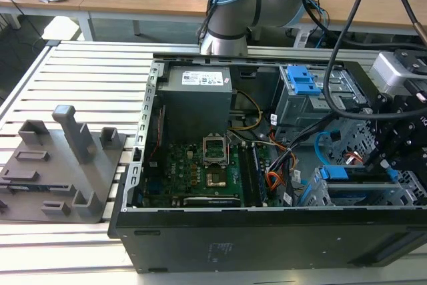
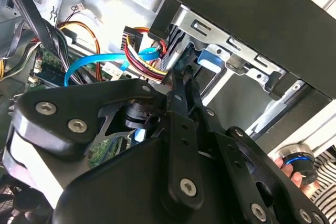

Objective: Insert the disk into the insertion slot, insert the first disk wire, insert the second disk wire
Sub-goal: 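Insert the first disk wire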

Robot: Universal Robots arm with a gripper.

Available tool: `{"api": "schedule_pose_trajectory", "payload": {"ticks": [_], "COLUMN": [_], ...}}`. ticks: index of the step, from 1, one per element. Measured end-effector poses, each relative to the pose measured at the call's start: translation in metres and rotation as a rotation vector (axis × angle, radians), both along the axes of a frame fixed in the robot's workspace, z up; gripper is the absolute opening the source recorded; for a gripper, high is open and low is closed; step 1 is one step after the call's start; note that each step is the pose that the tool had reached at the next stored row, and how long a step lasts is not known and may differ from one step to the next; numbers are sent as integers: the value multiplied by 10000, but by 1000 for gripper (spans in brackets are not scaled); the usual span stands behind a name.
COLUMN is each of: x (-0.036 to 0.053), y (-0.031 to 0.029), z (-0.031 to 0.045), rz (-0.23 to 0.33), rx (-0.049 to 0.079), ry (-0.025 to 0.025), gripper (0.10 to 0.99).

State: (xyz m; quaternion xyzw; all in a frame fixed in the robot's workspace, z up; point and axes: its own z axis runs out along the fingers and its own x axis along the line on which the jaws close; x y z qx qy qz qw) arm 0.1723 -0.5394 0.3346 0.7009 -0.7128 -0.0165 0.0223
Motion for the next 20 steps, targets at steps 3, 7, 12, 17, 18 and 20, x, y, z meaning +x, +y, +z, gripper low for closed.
{"api": "schedule_pose_trajectory", "payload": {"ticks": [3,7,12,17,18,20], "x": [0,-1,-1,-1,-1,-1], "y": [1,0,1,16,18,22], "z": [-4,-6,188,346,371,424], "rz": [-1,-1,-1,-1,-1,-1], "rx": [6,8,7,7,7,8], "ry": [0,1,1,1,1,0], "gripper": [173,314,314,298,298,110]}}
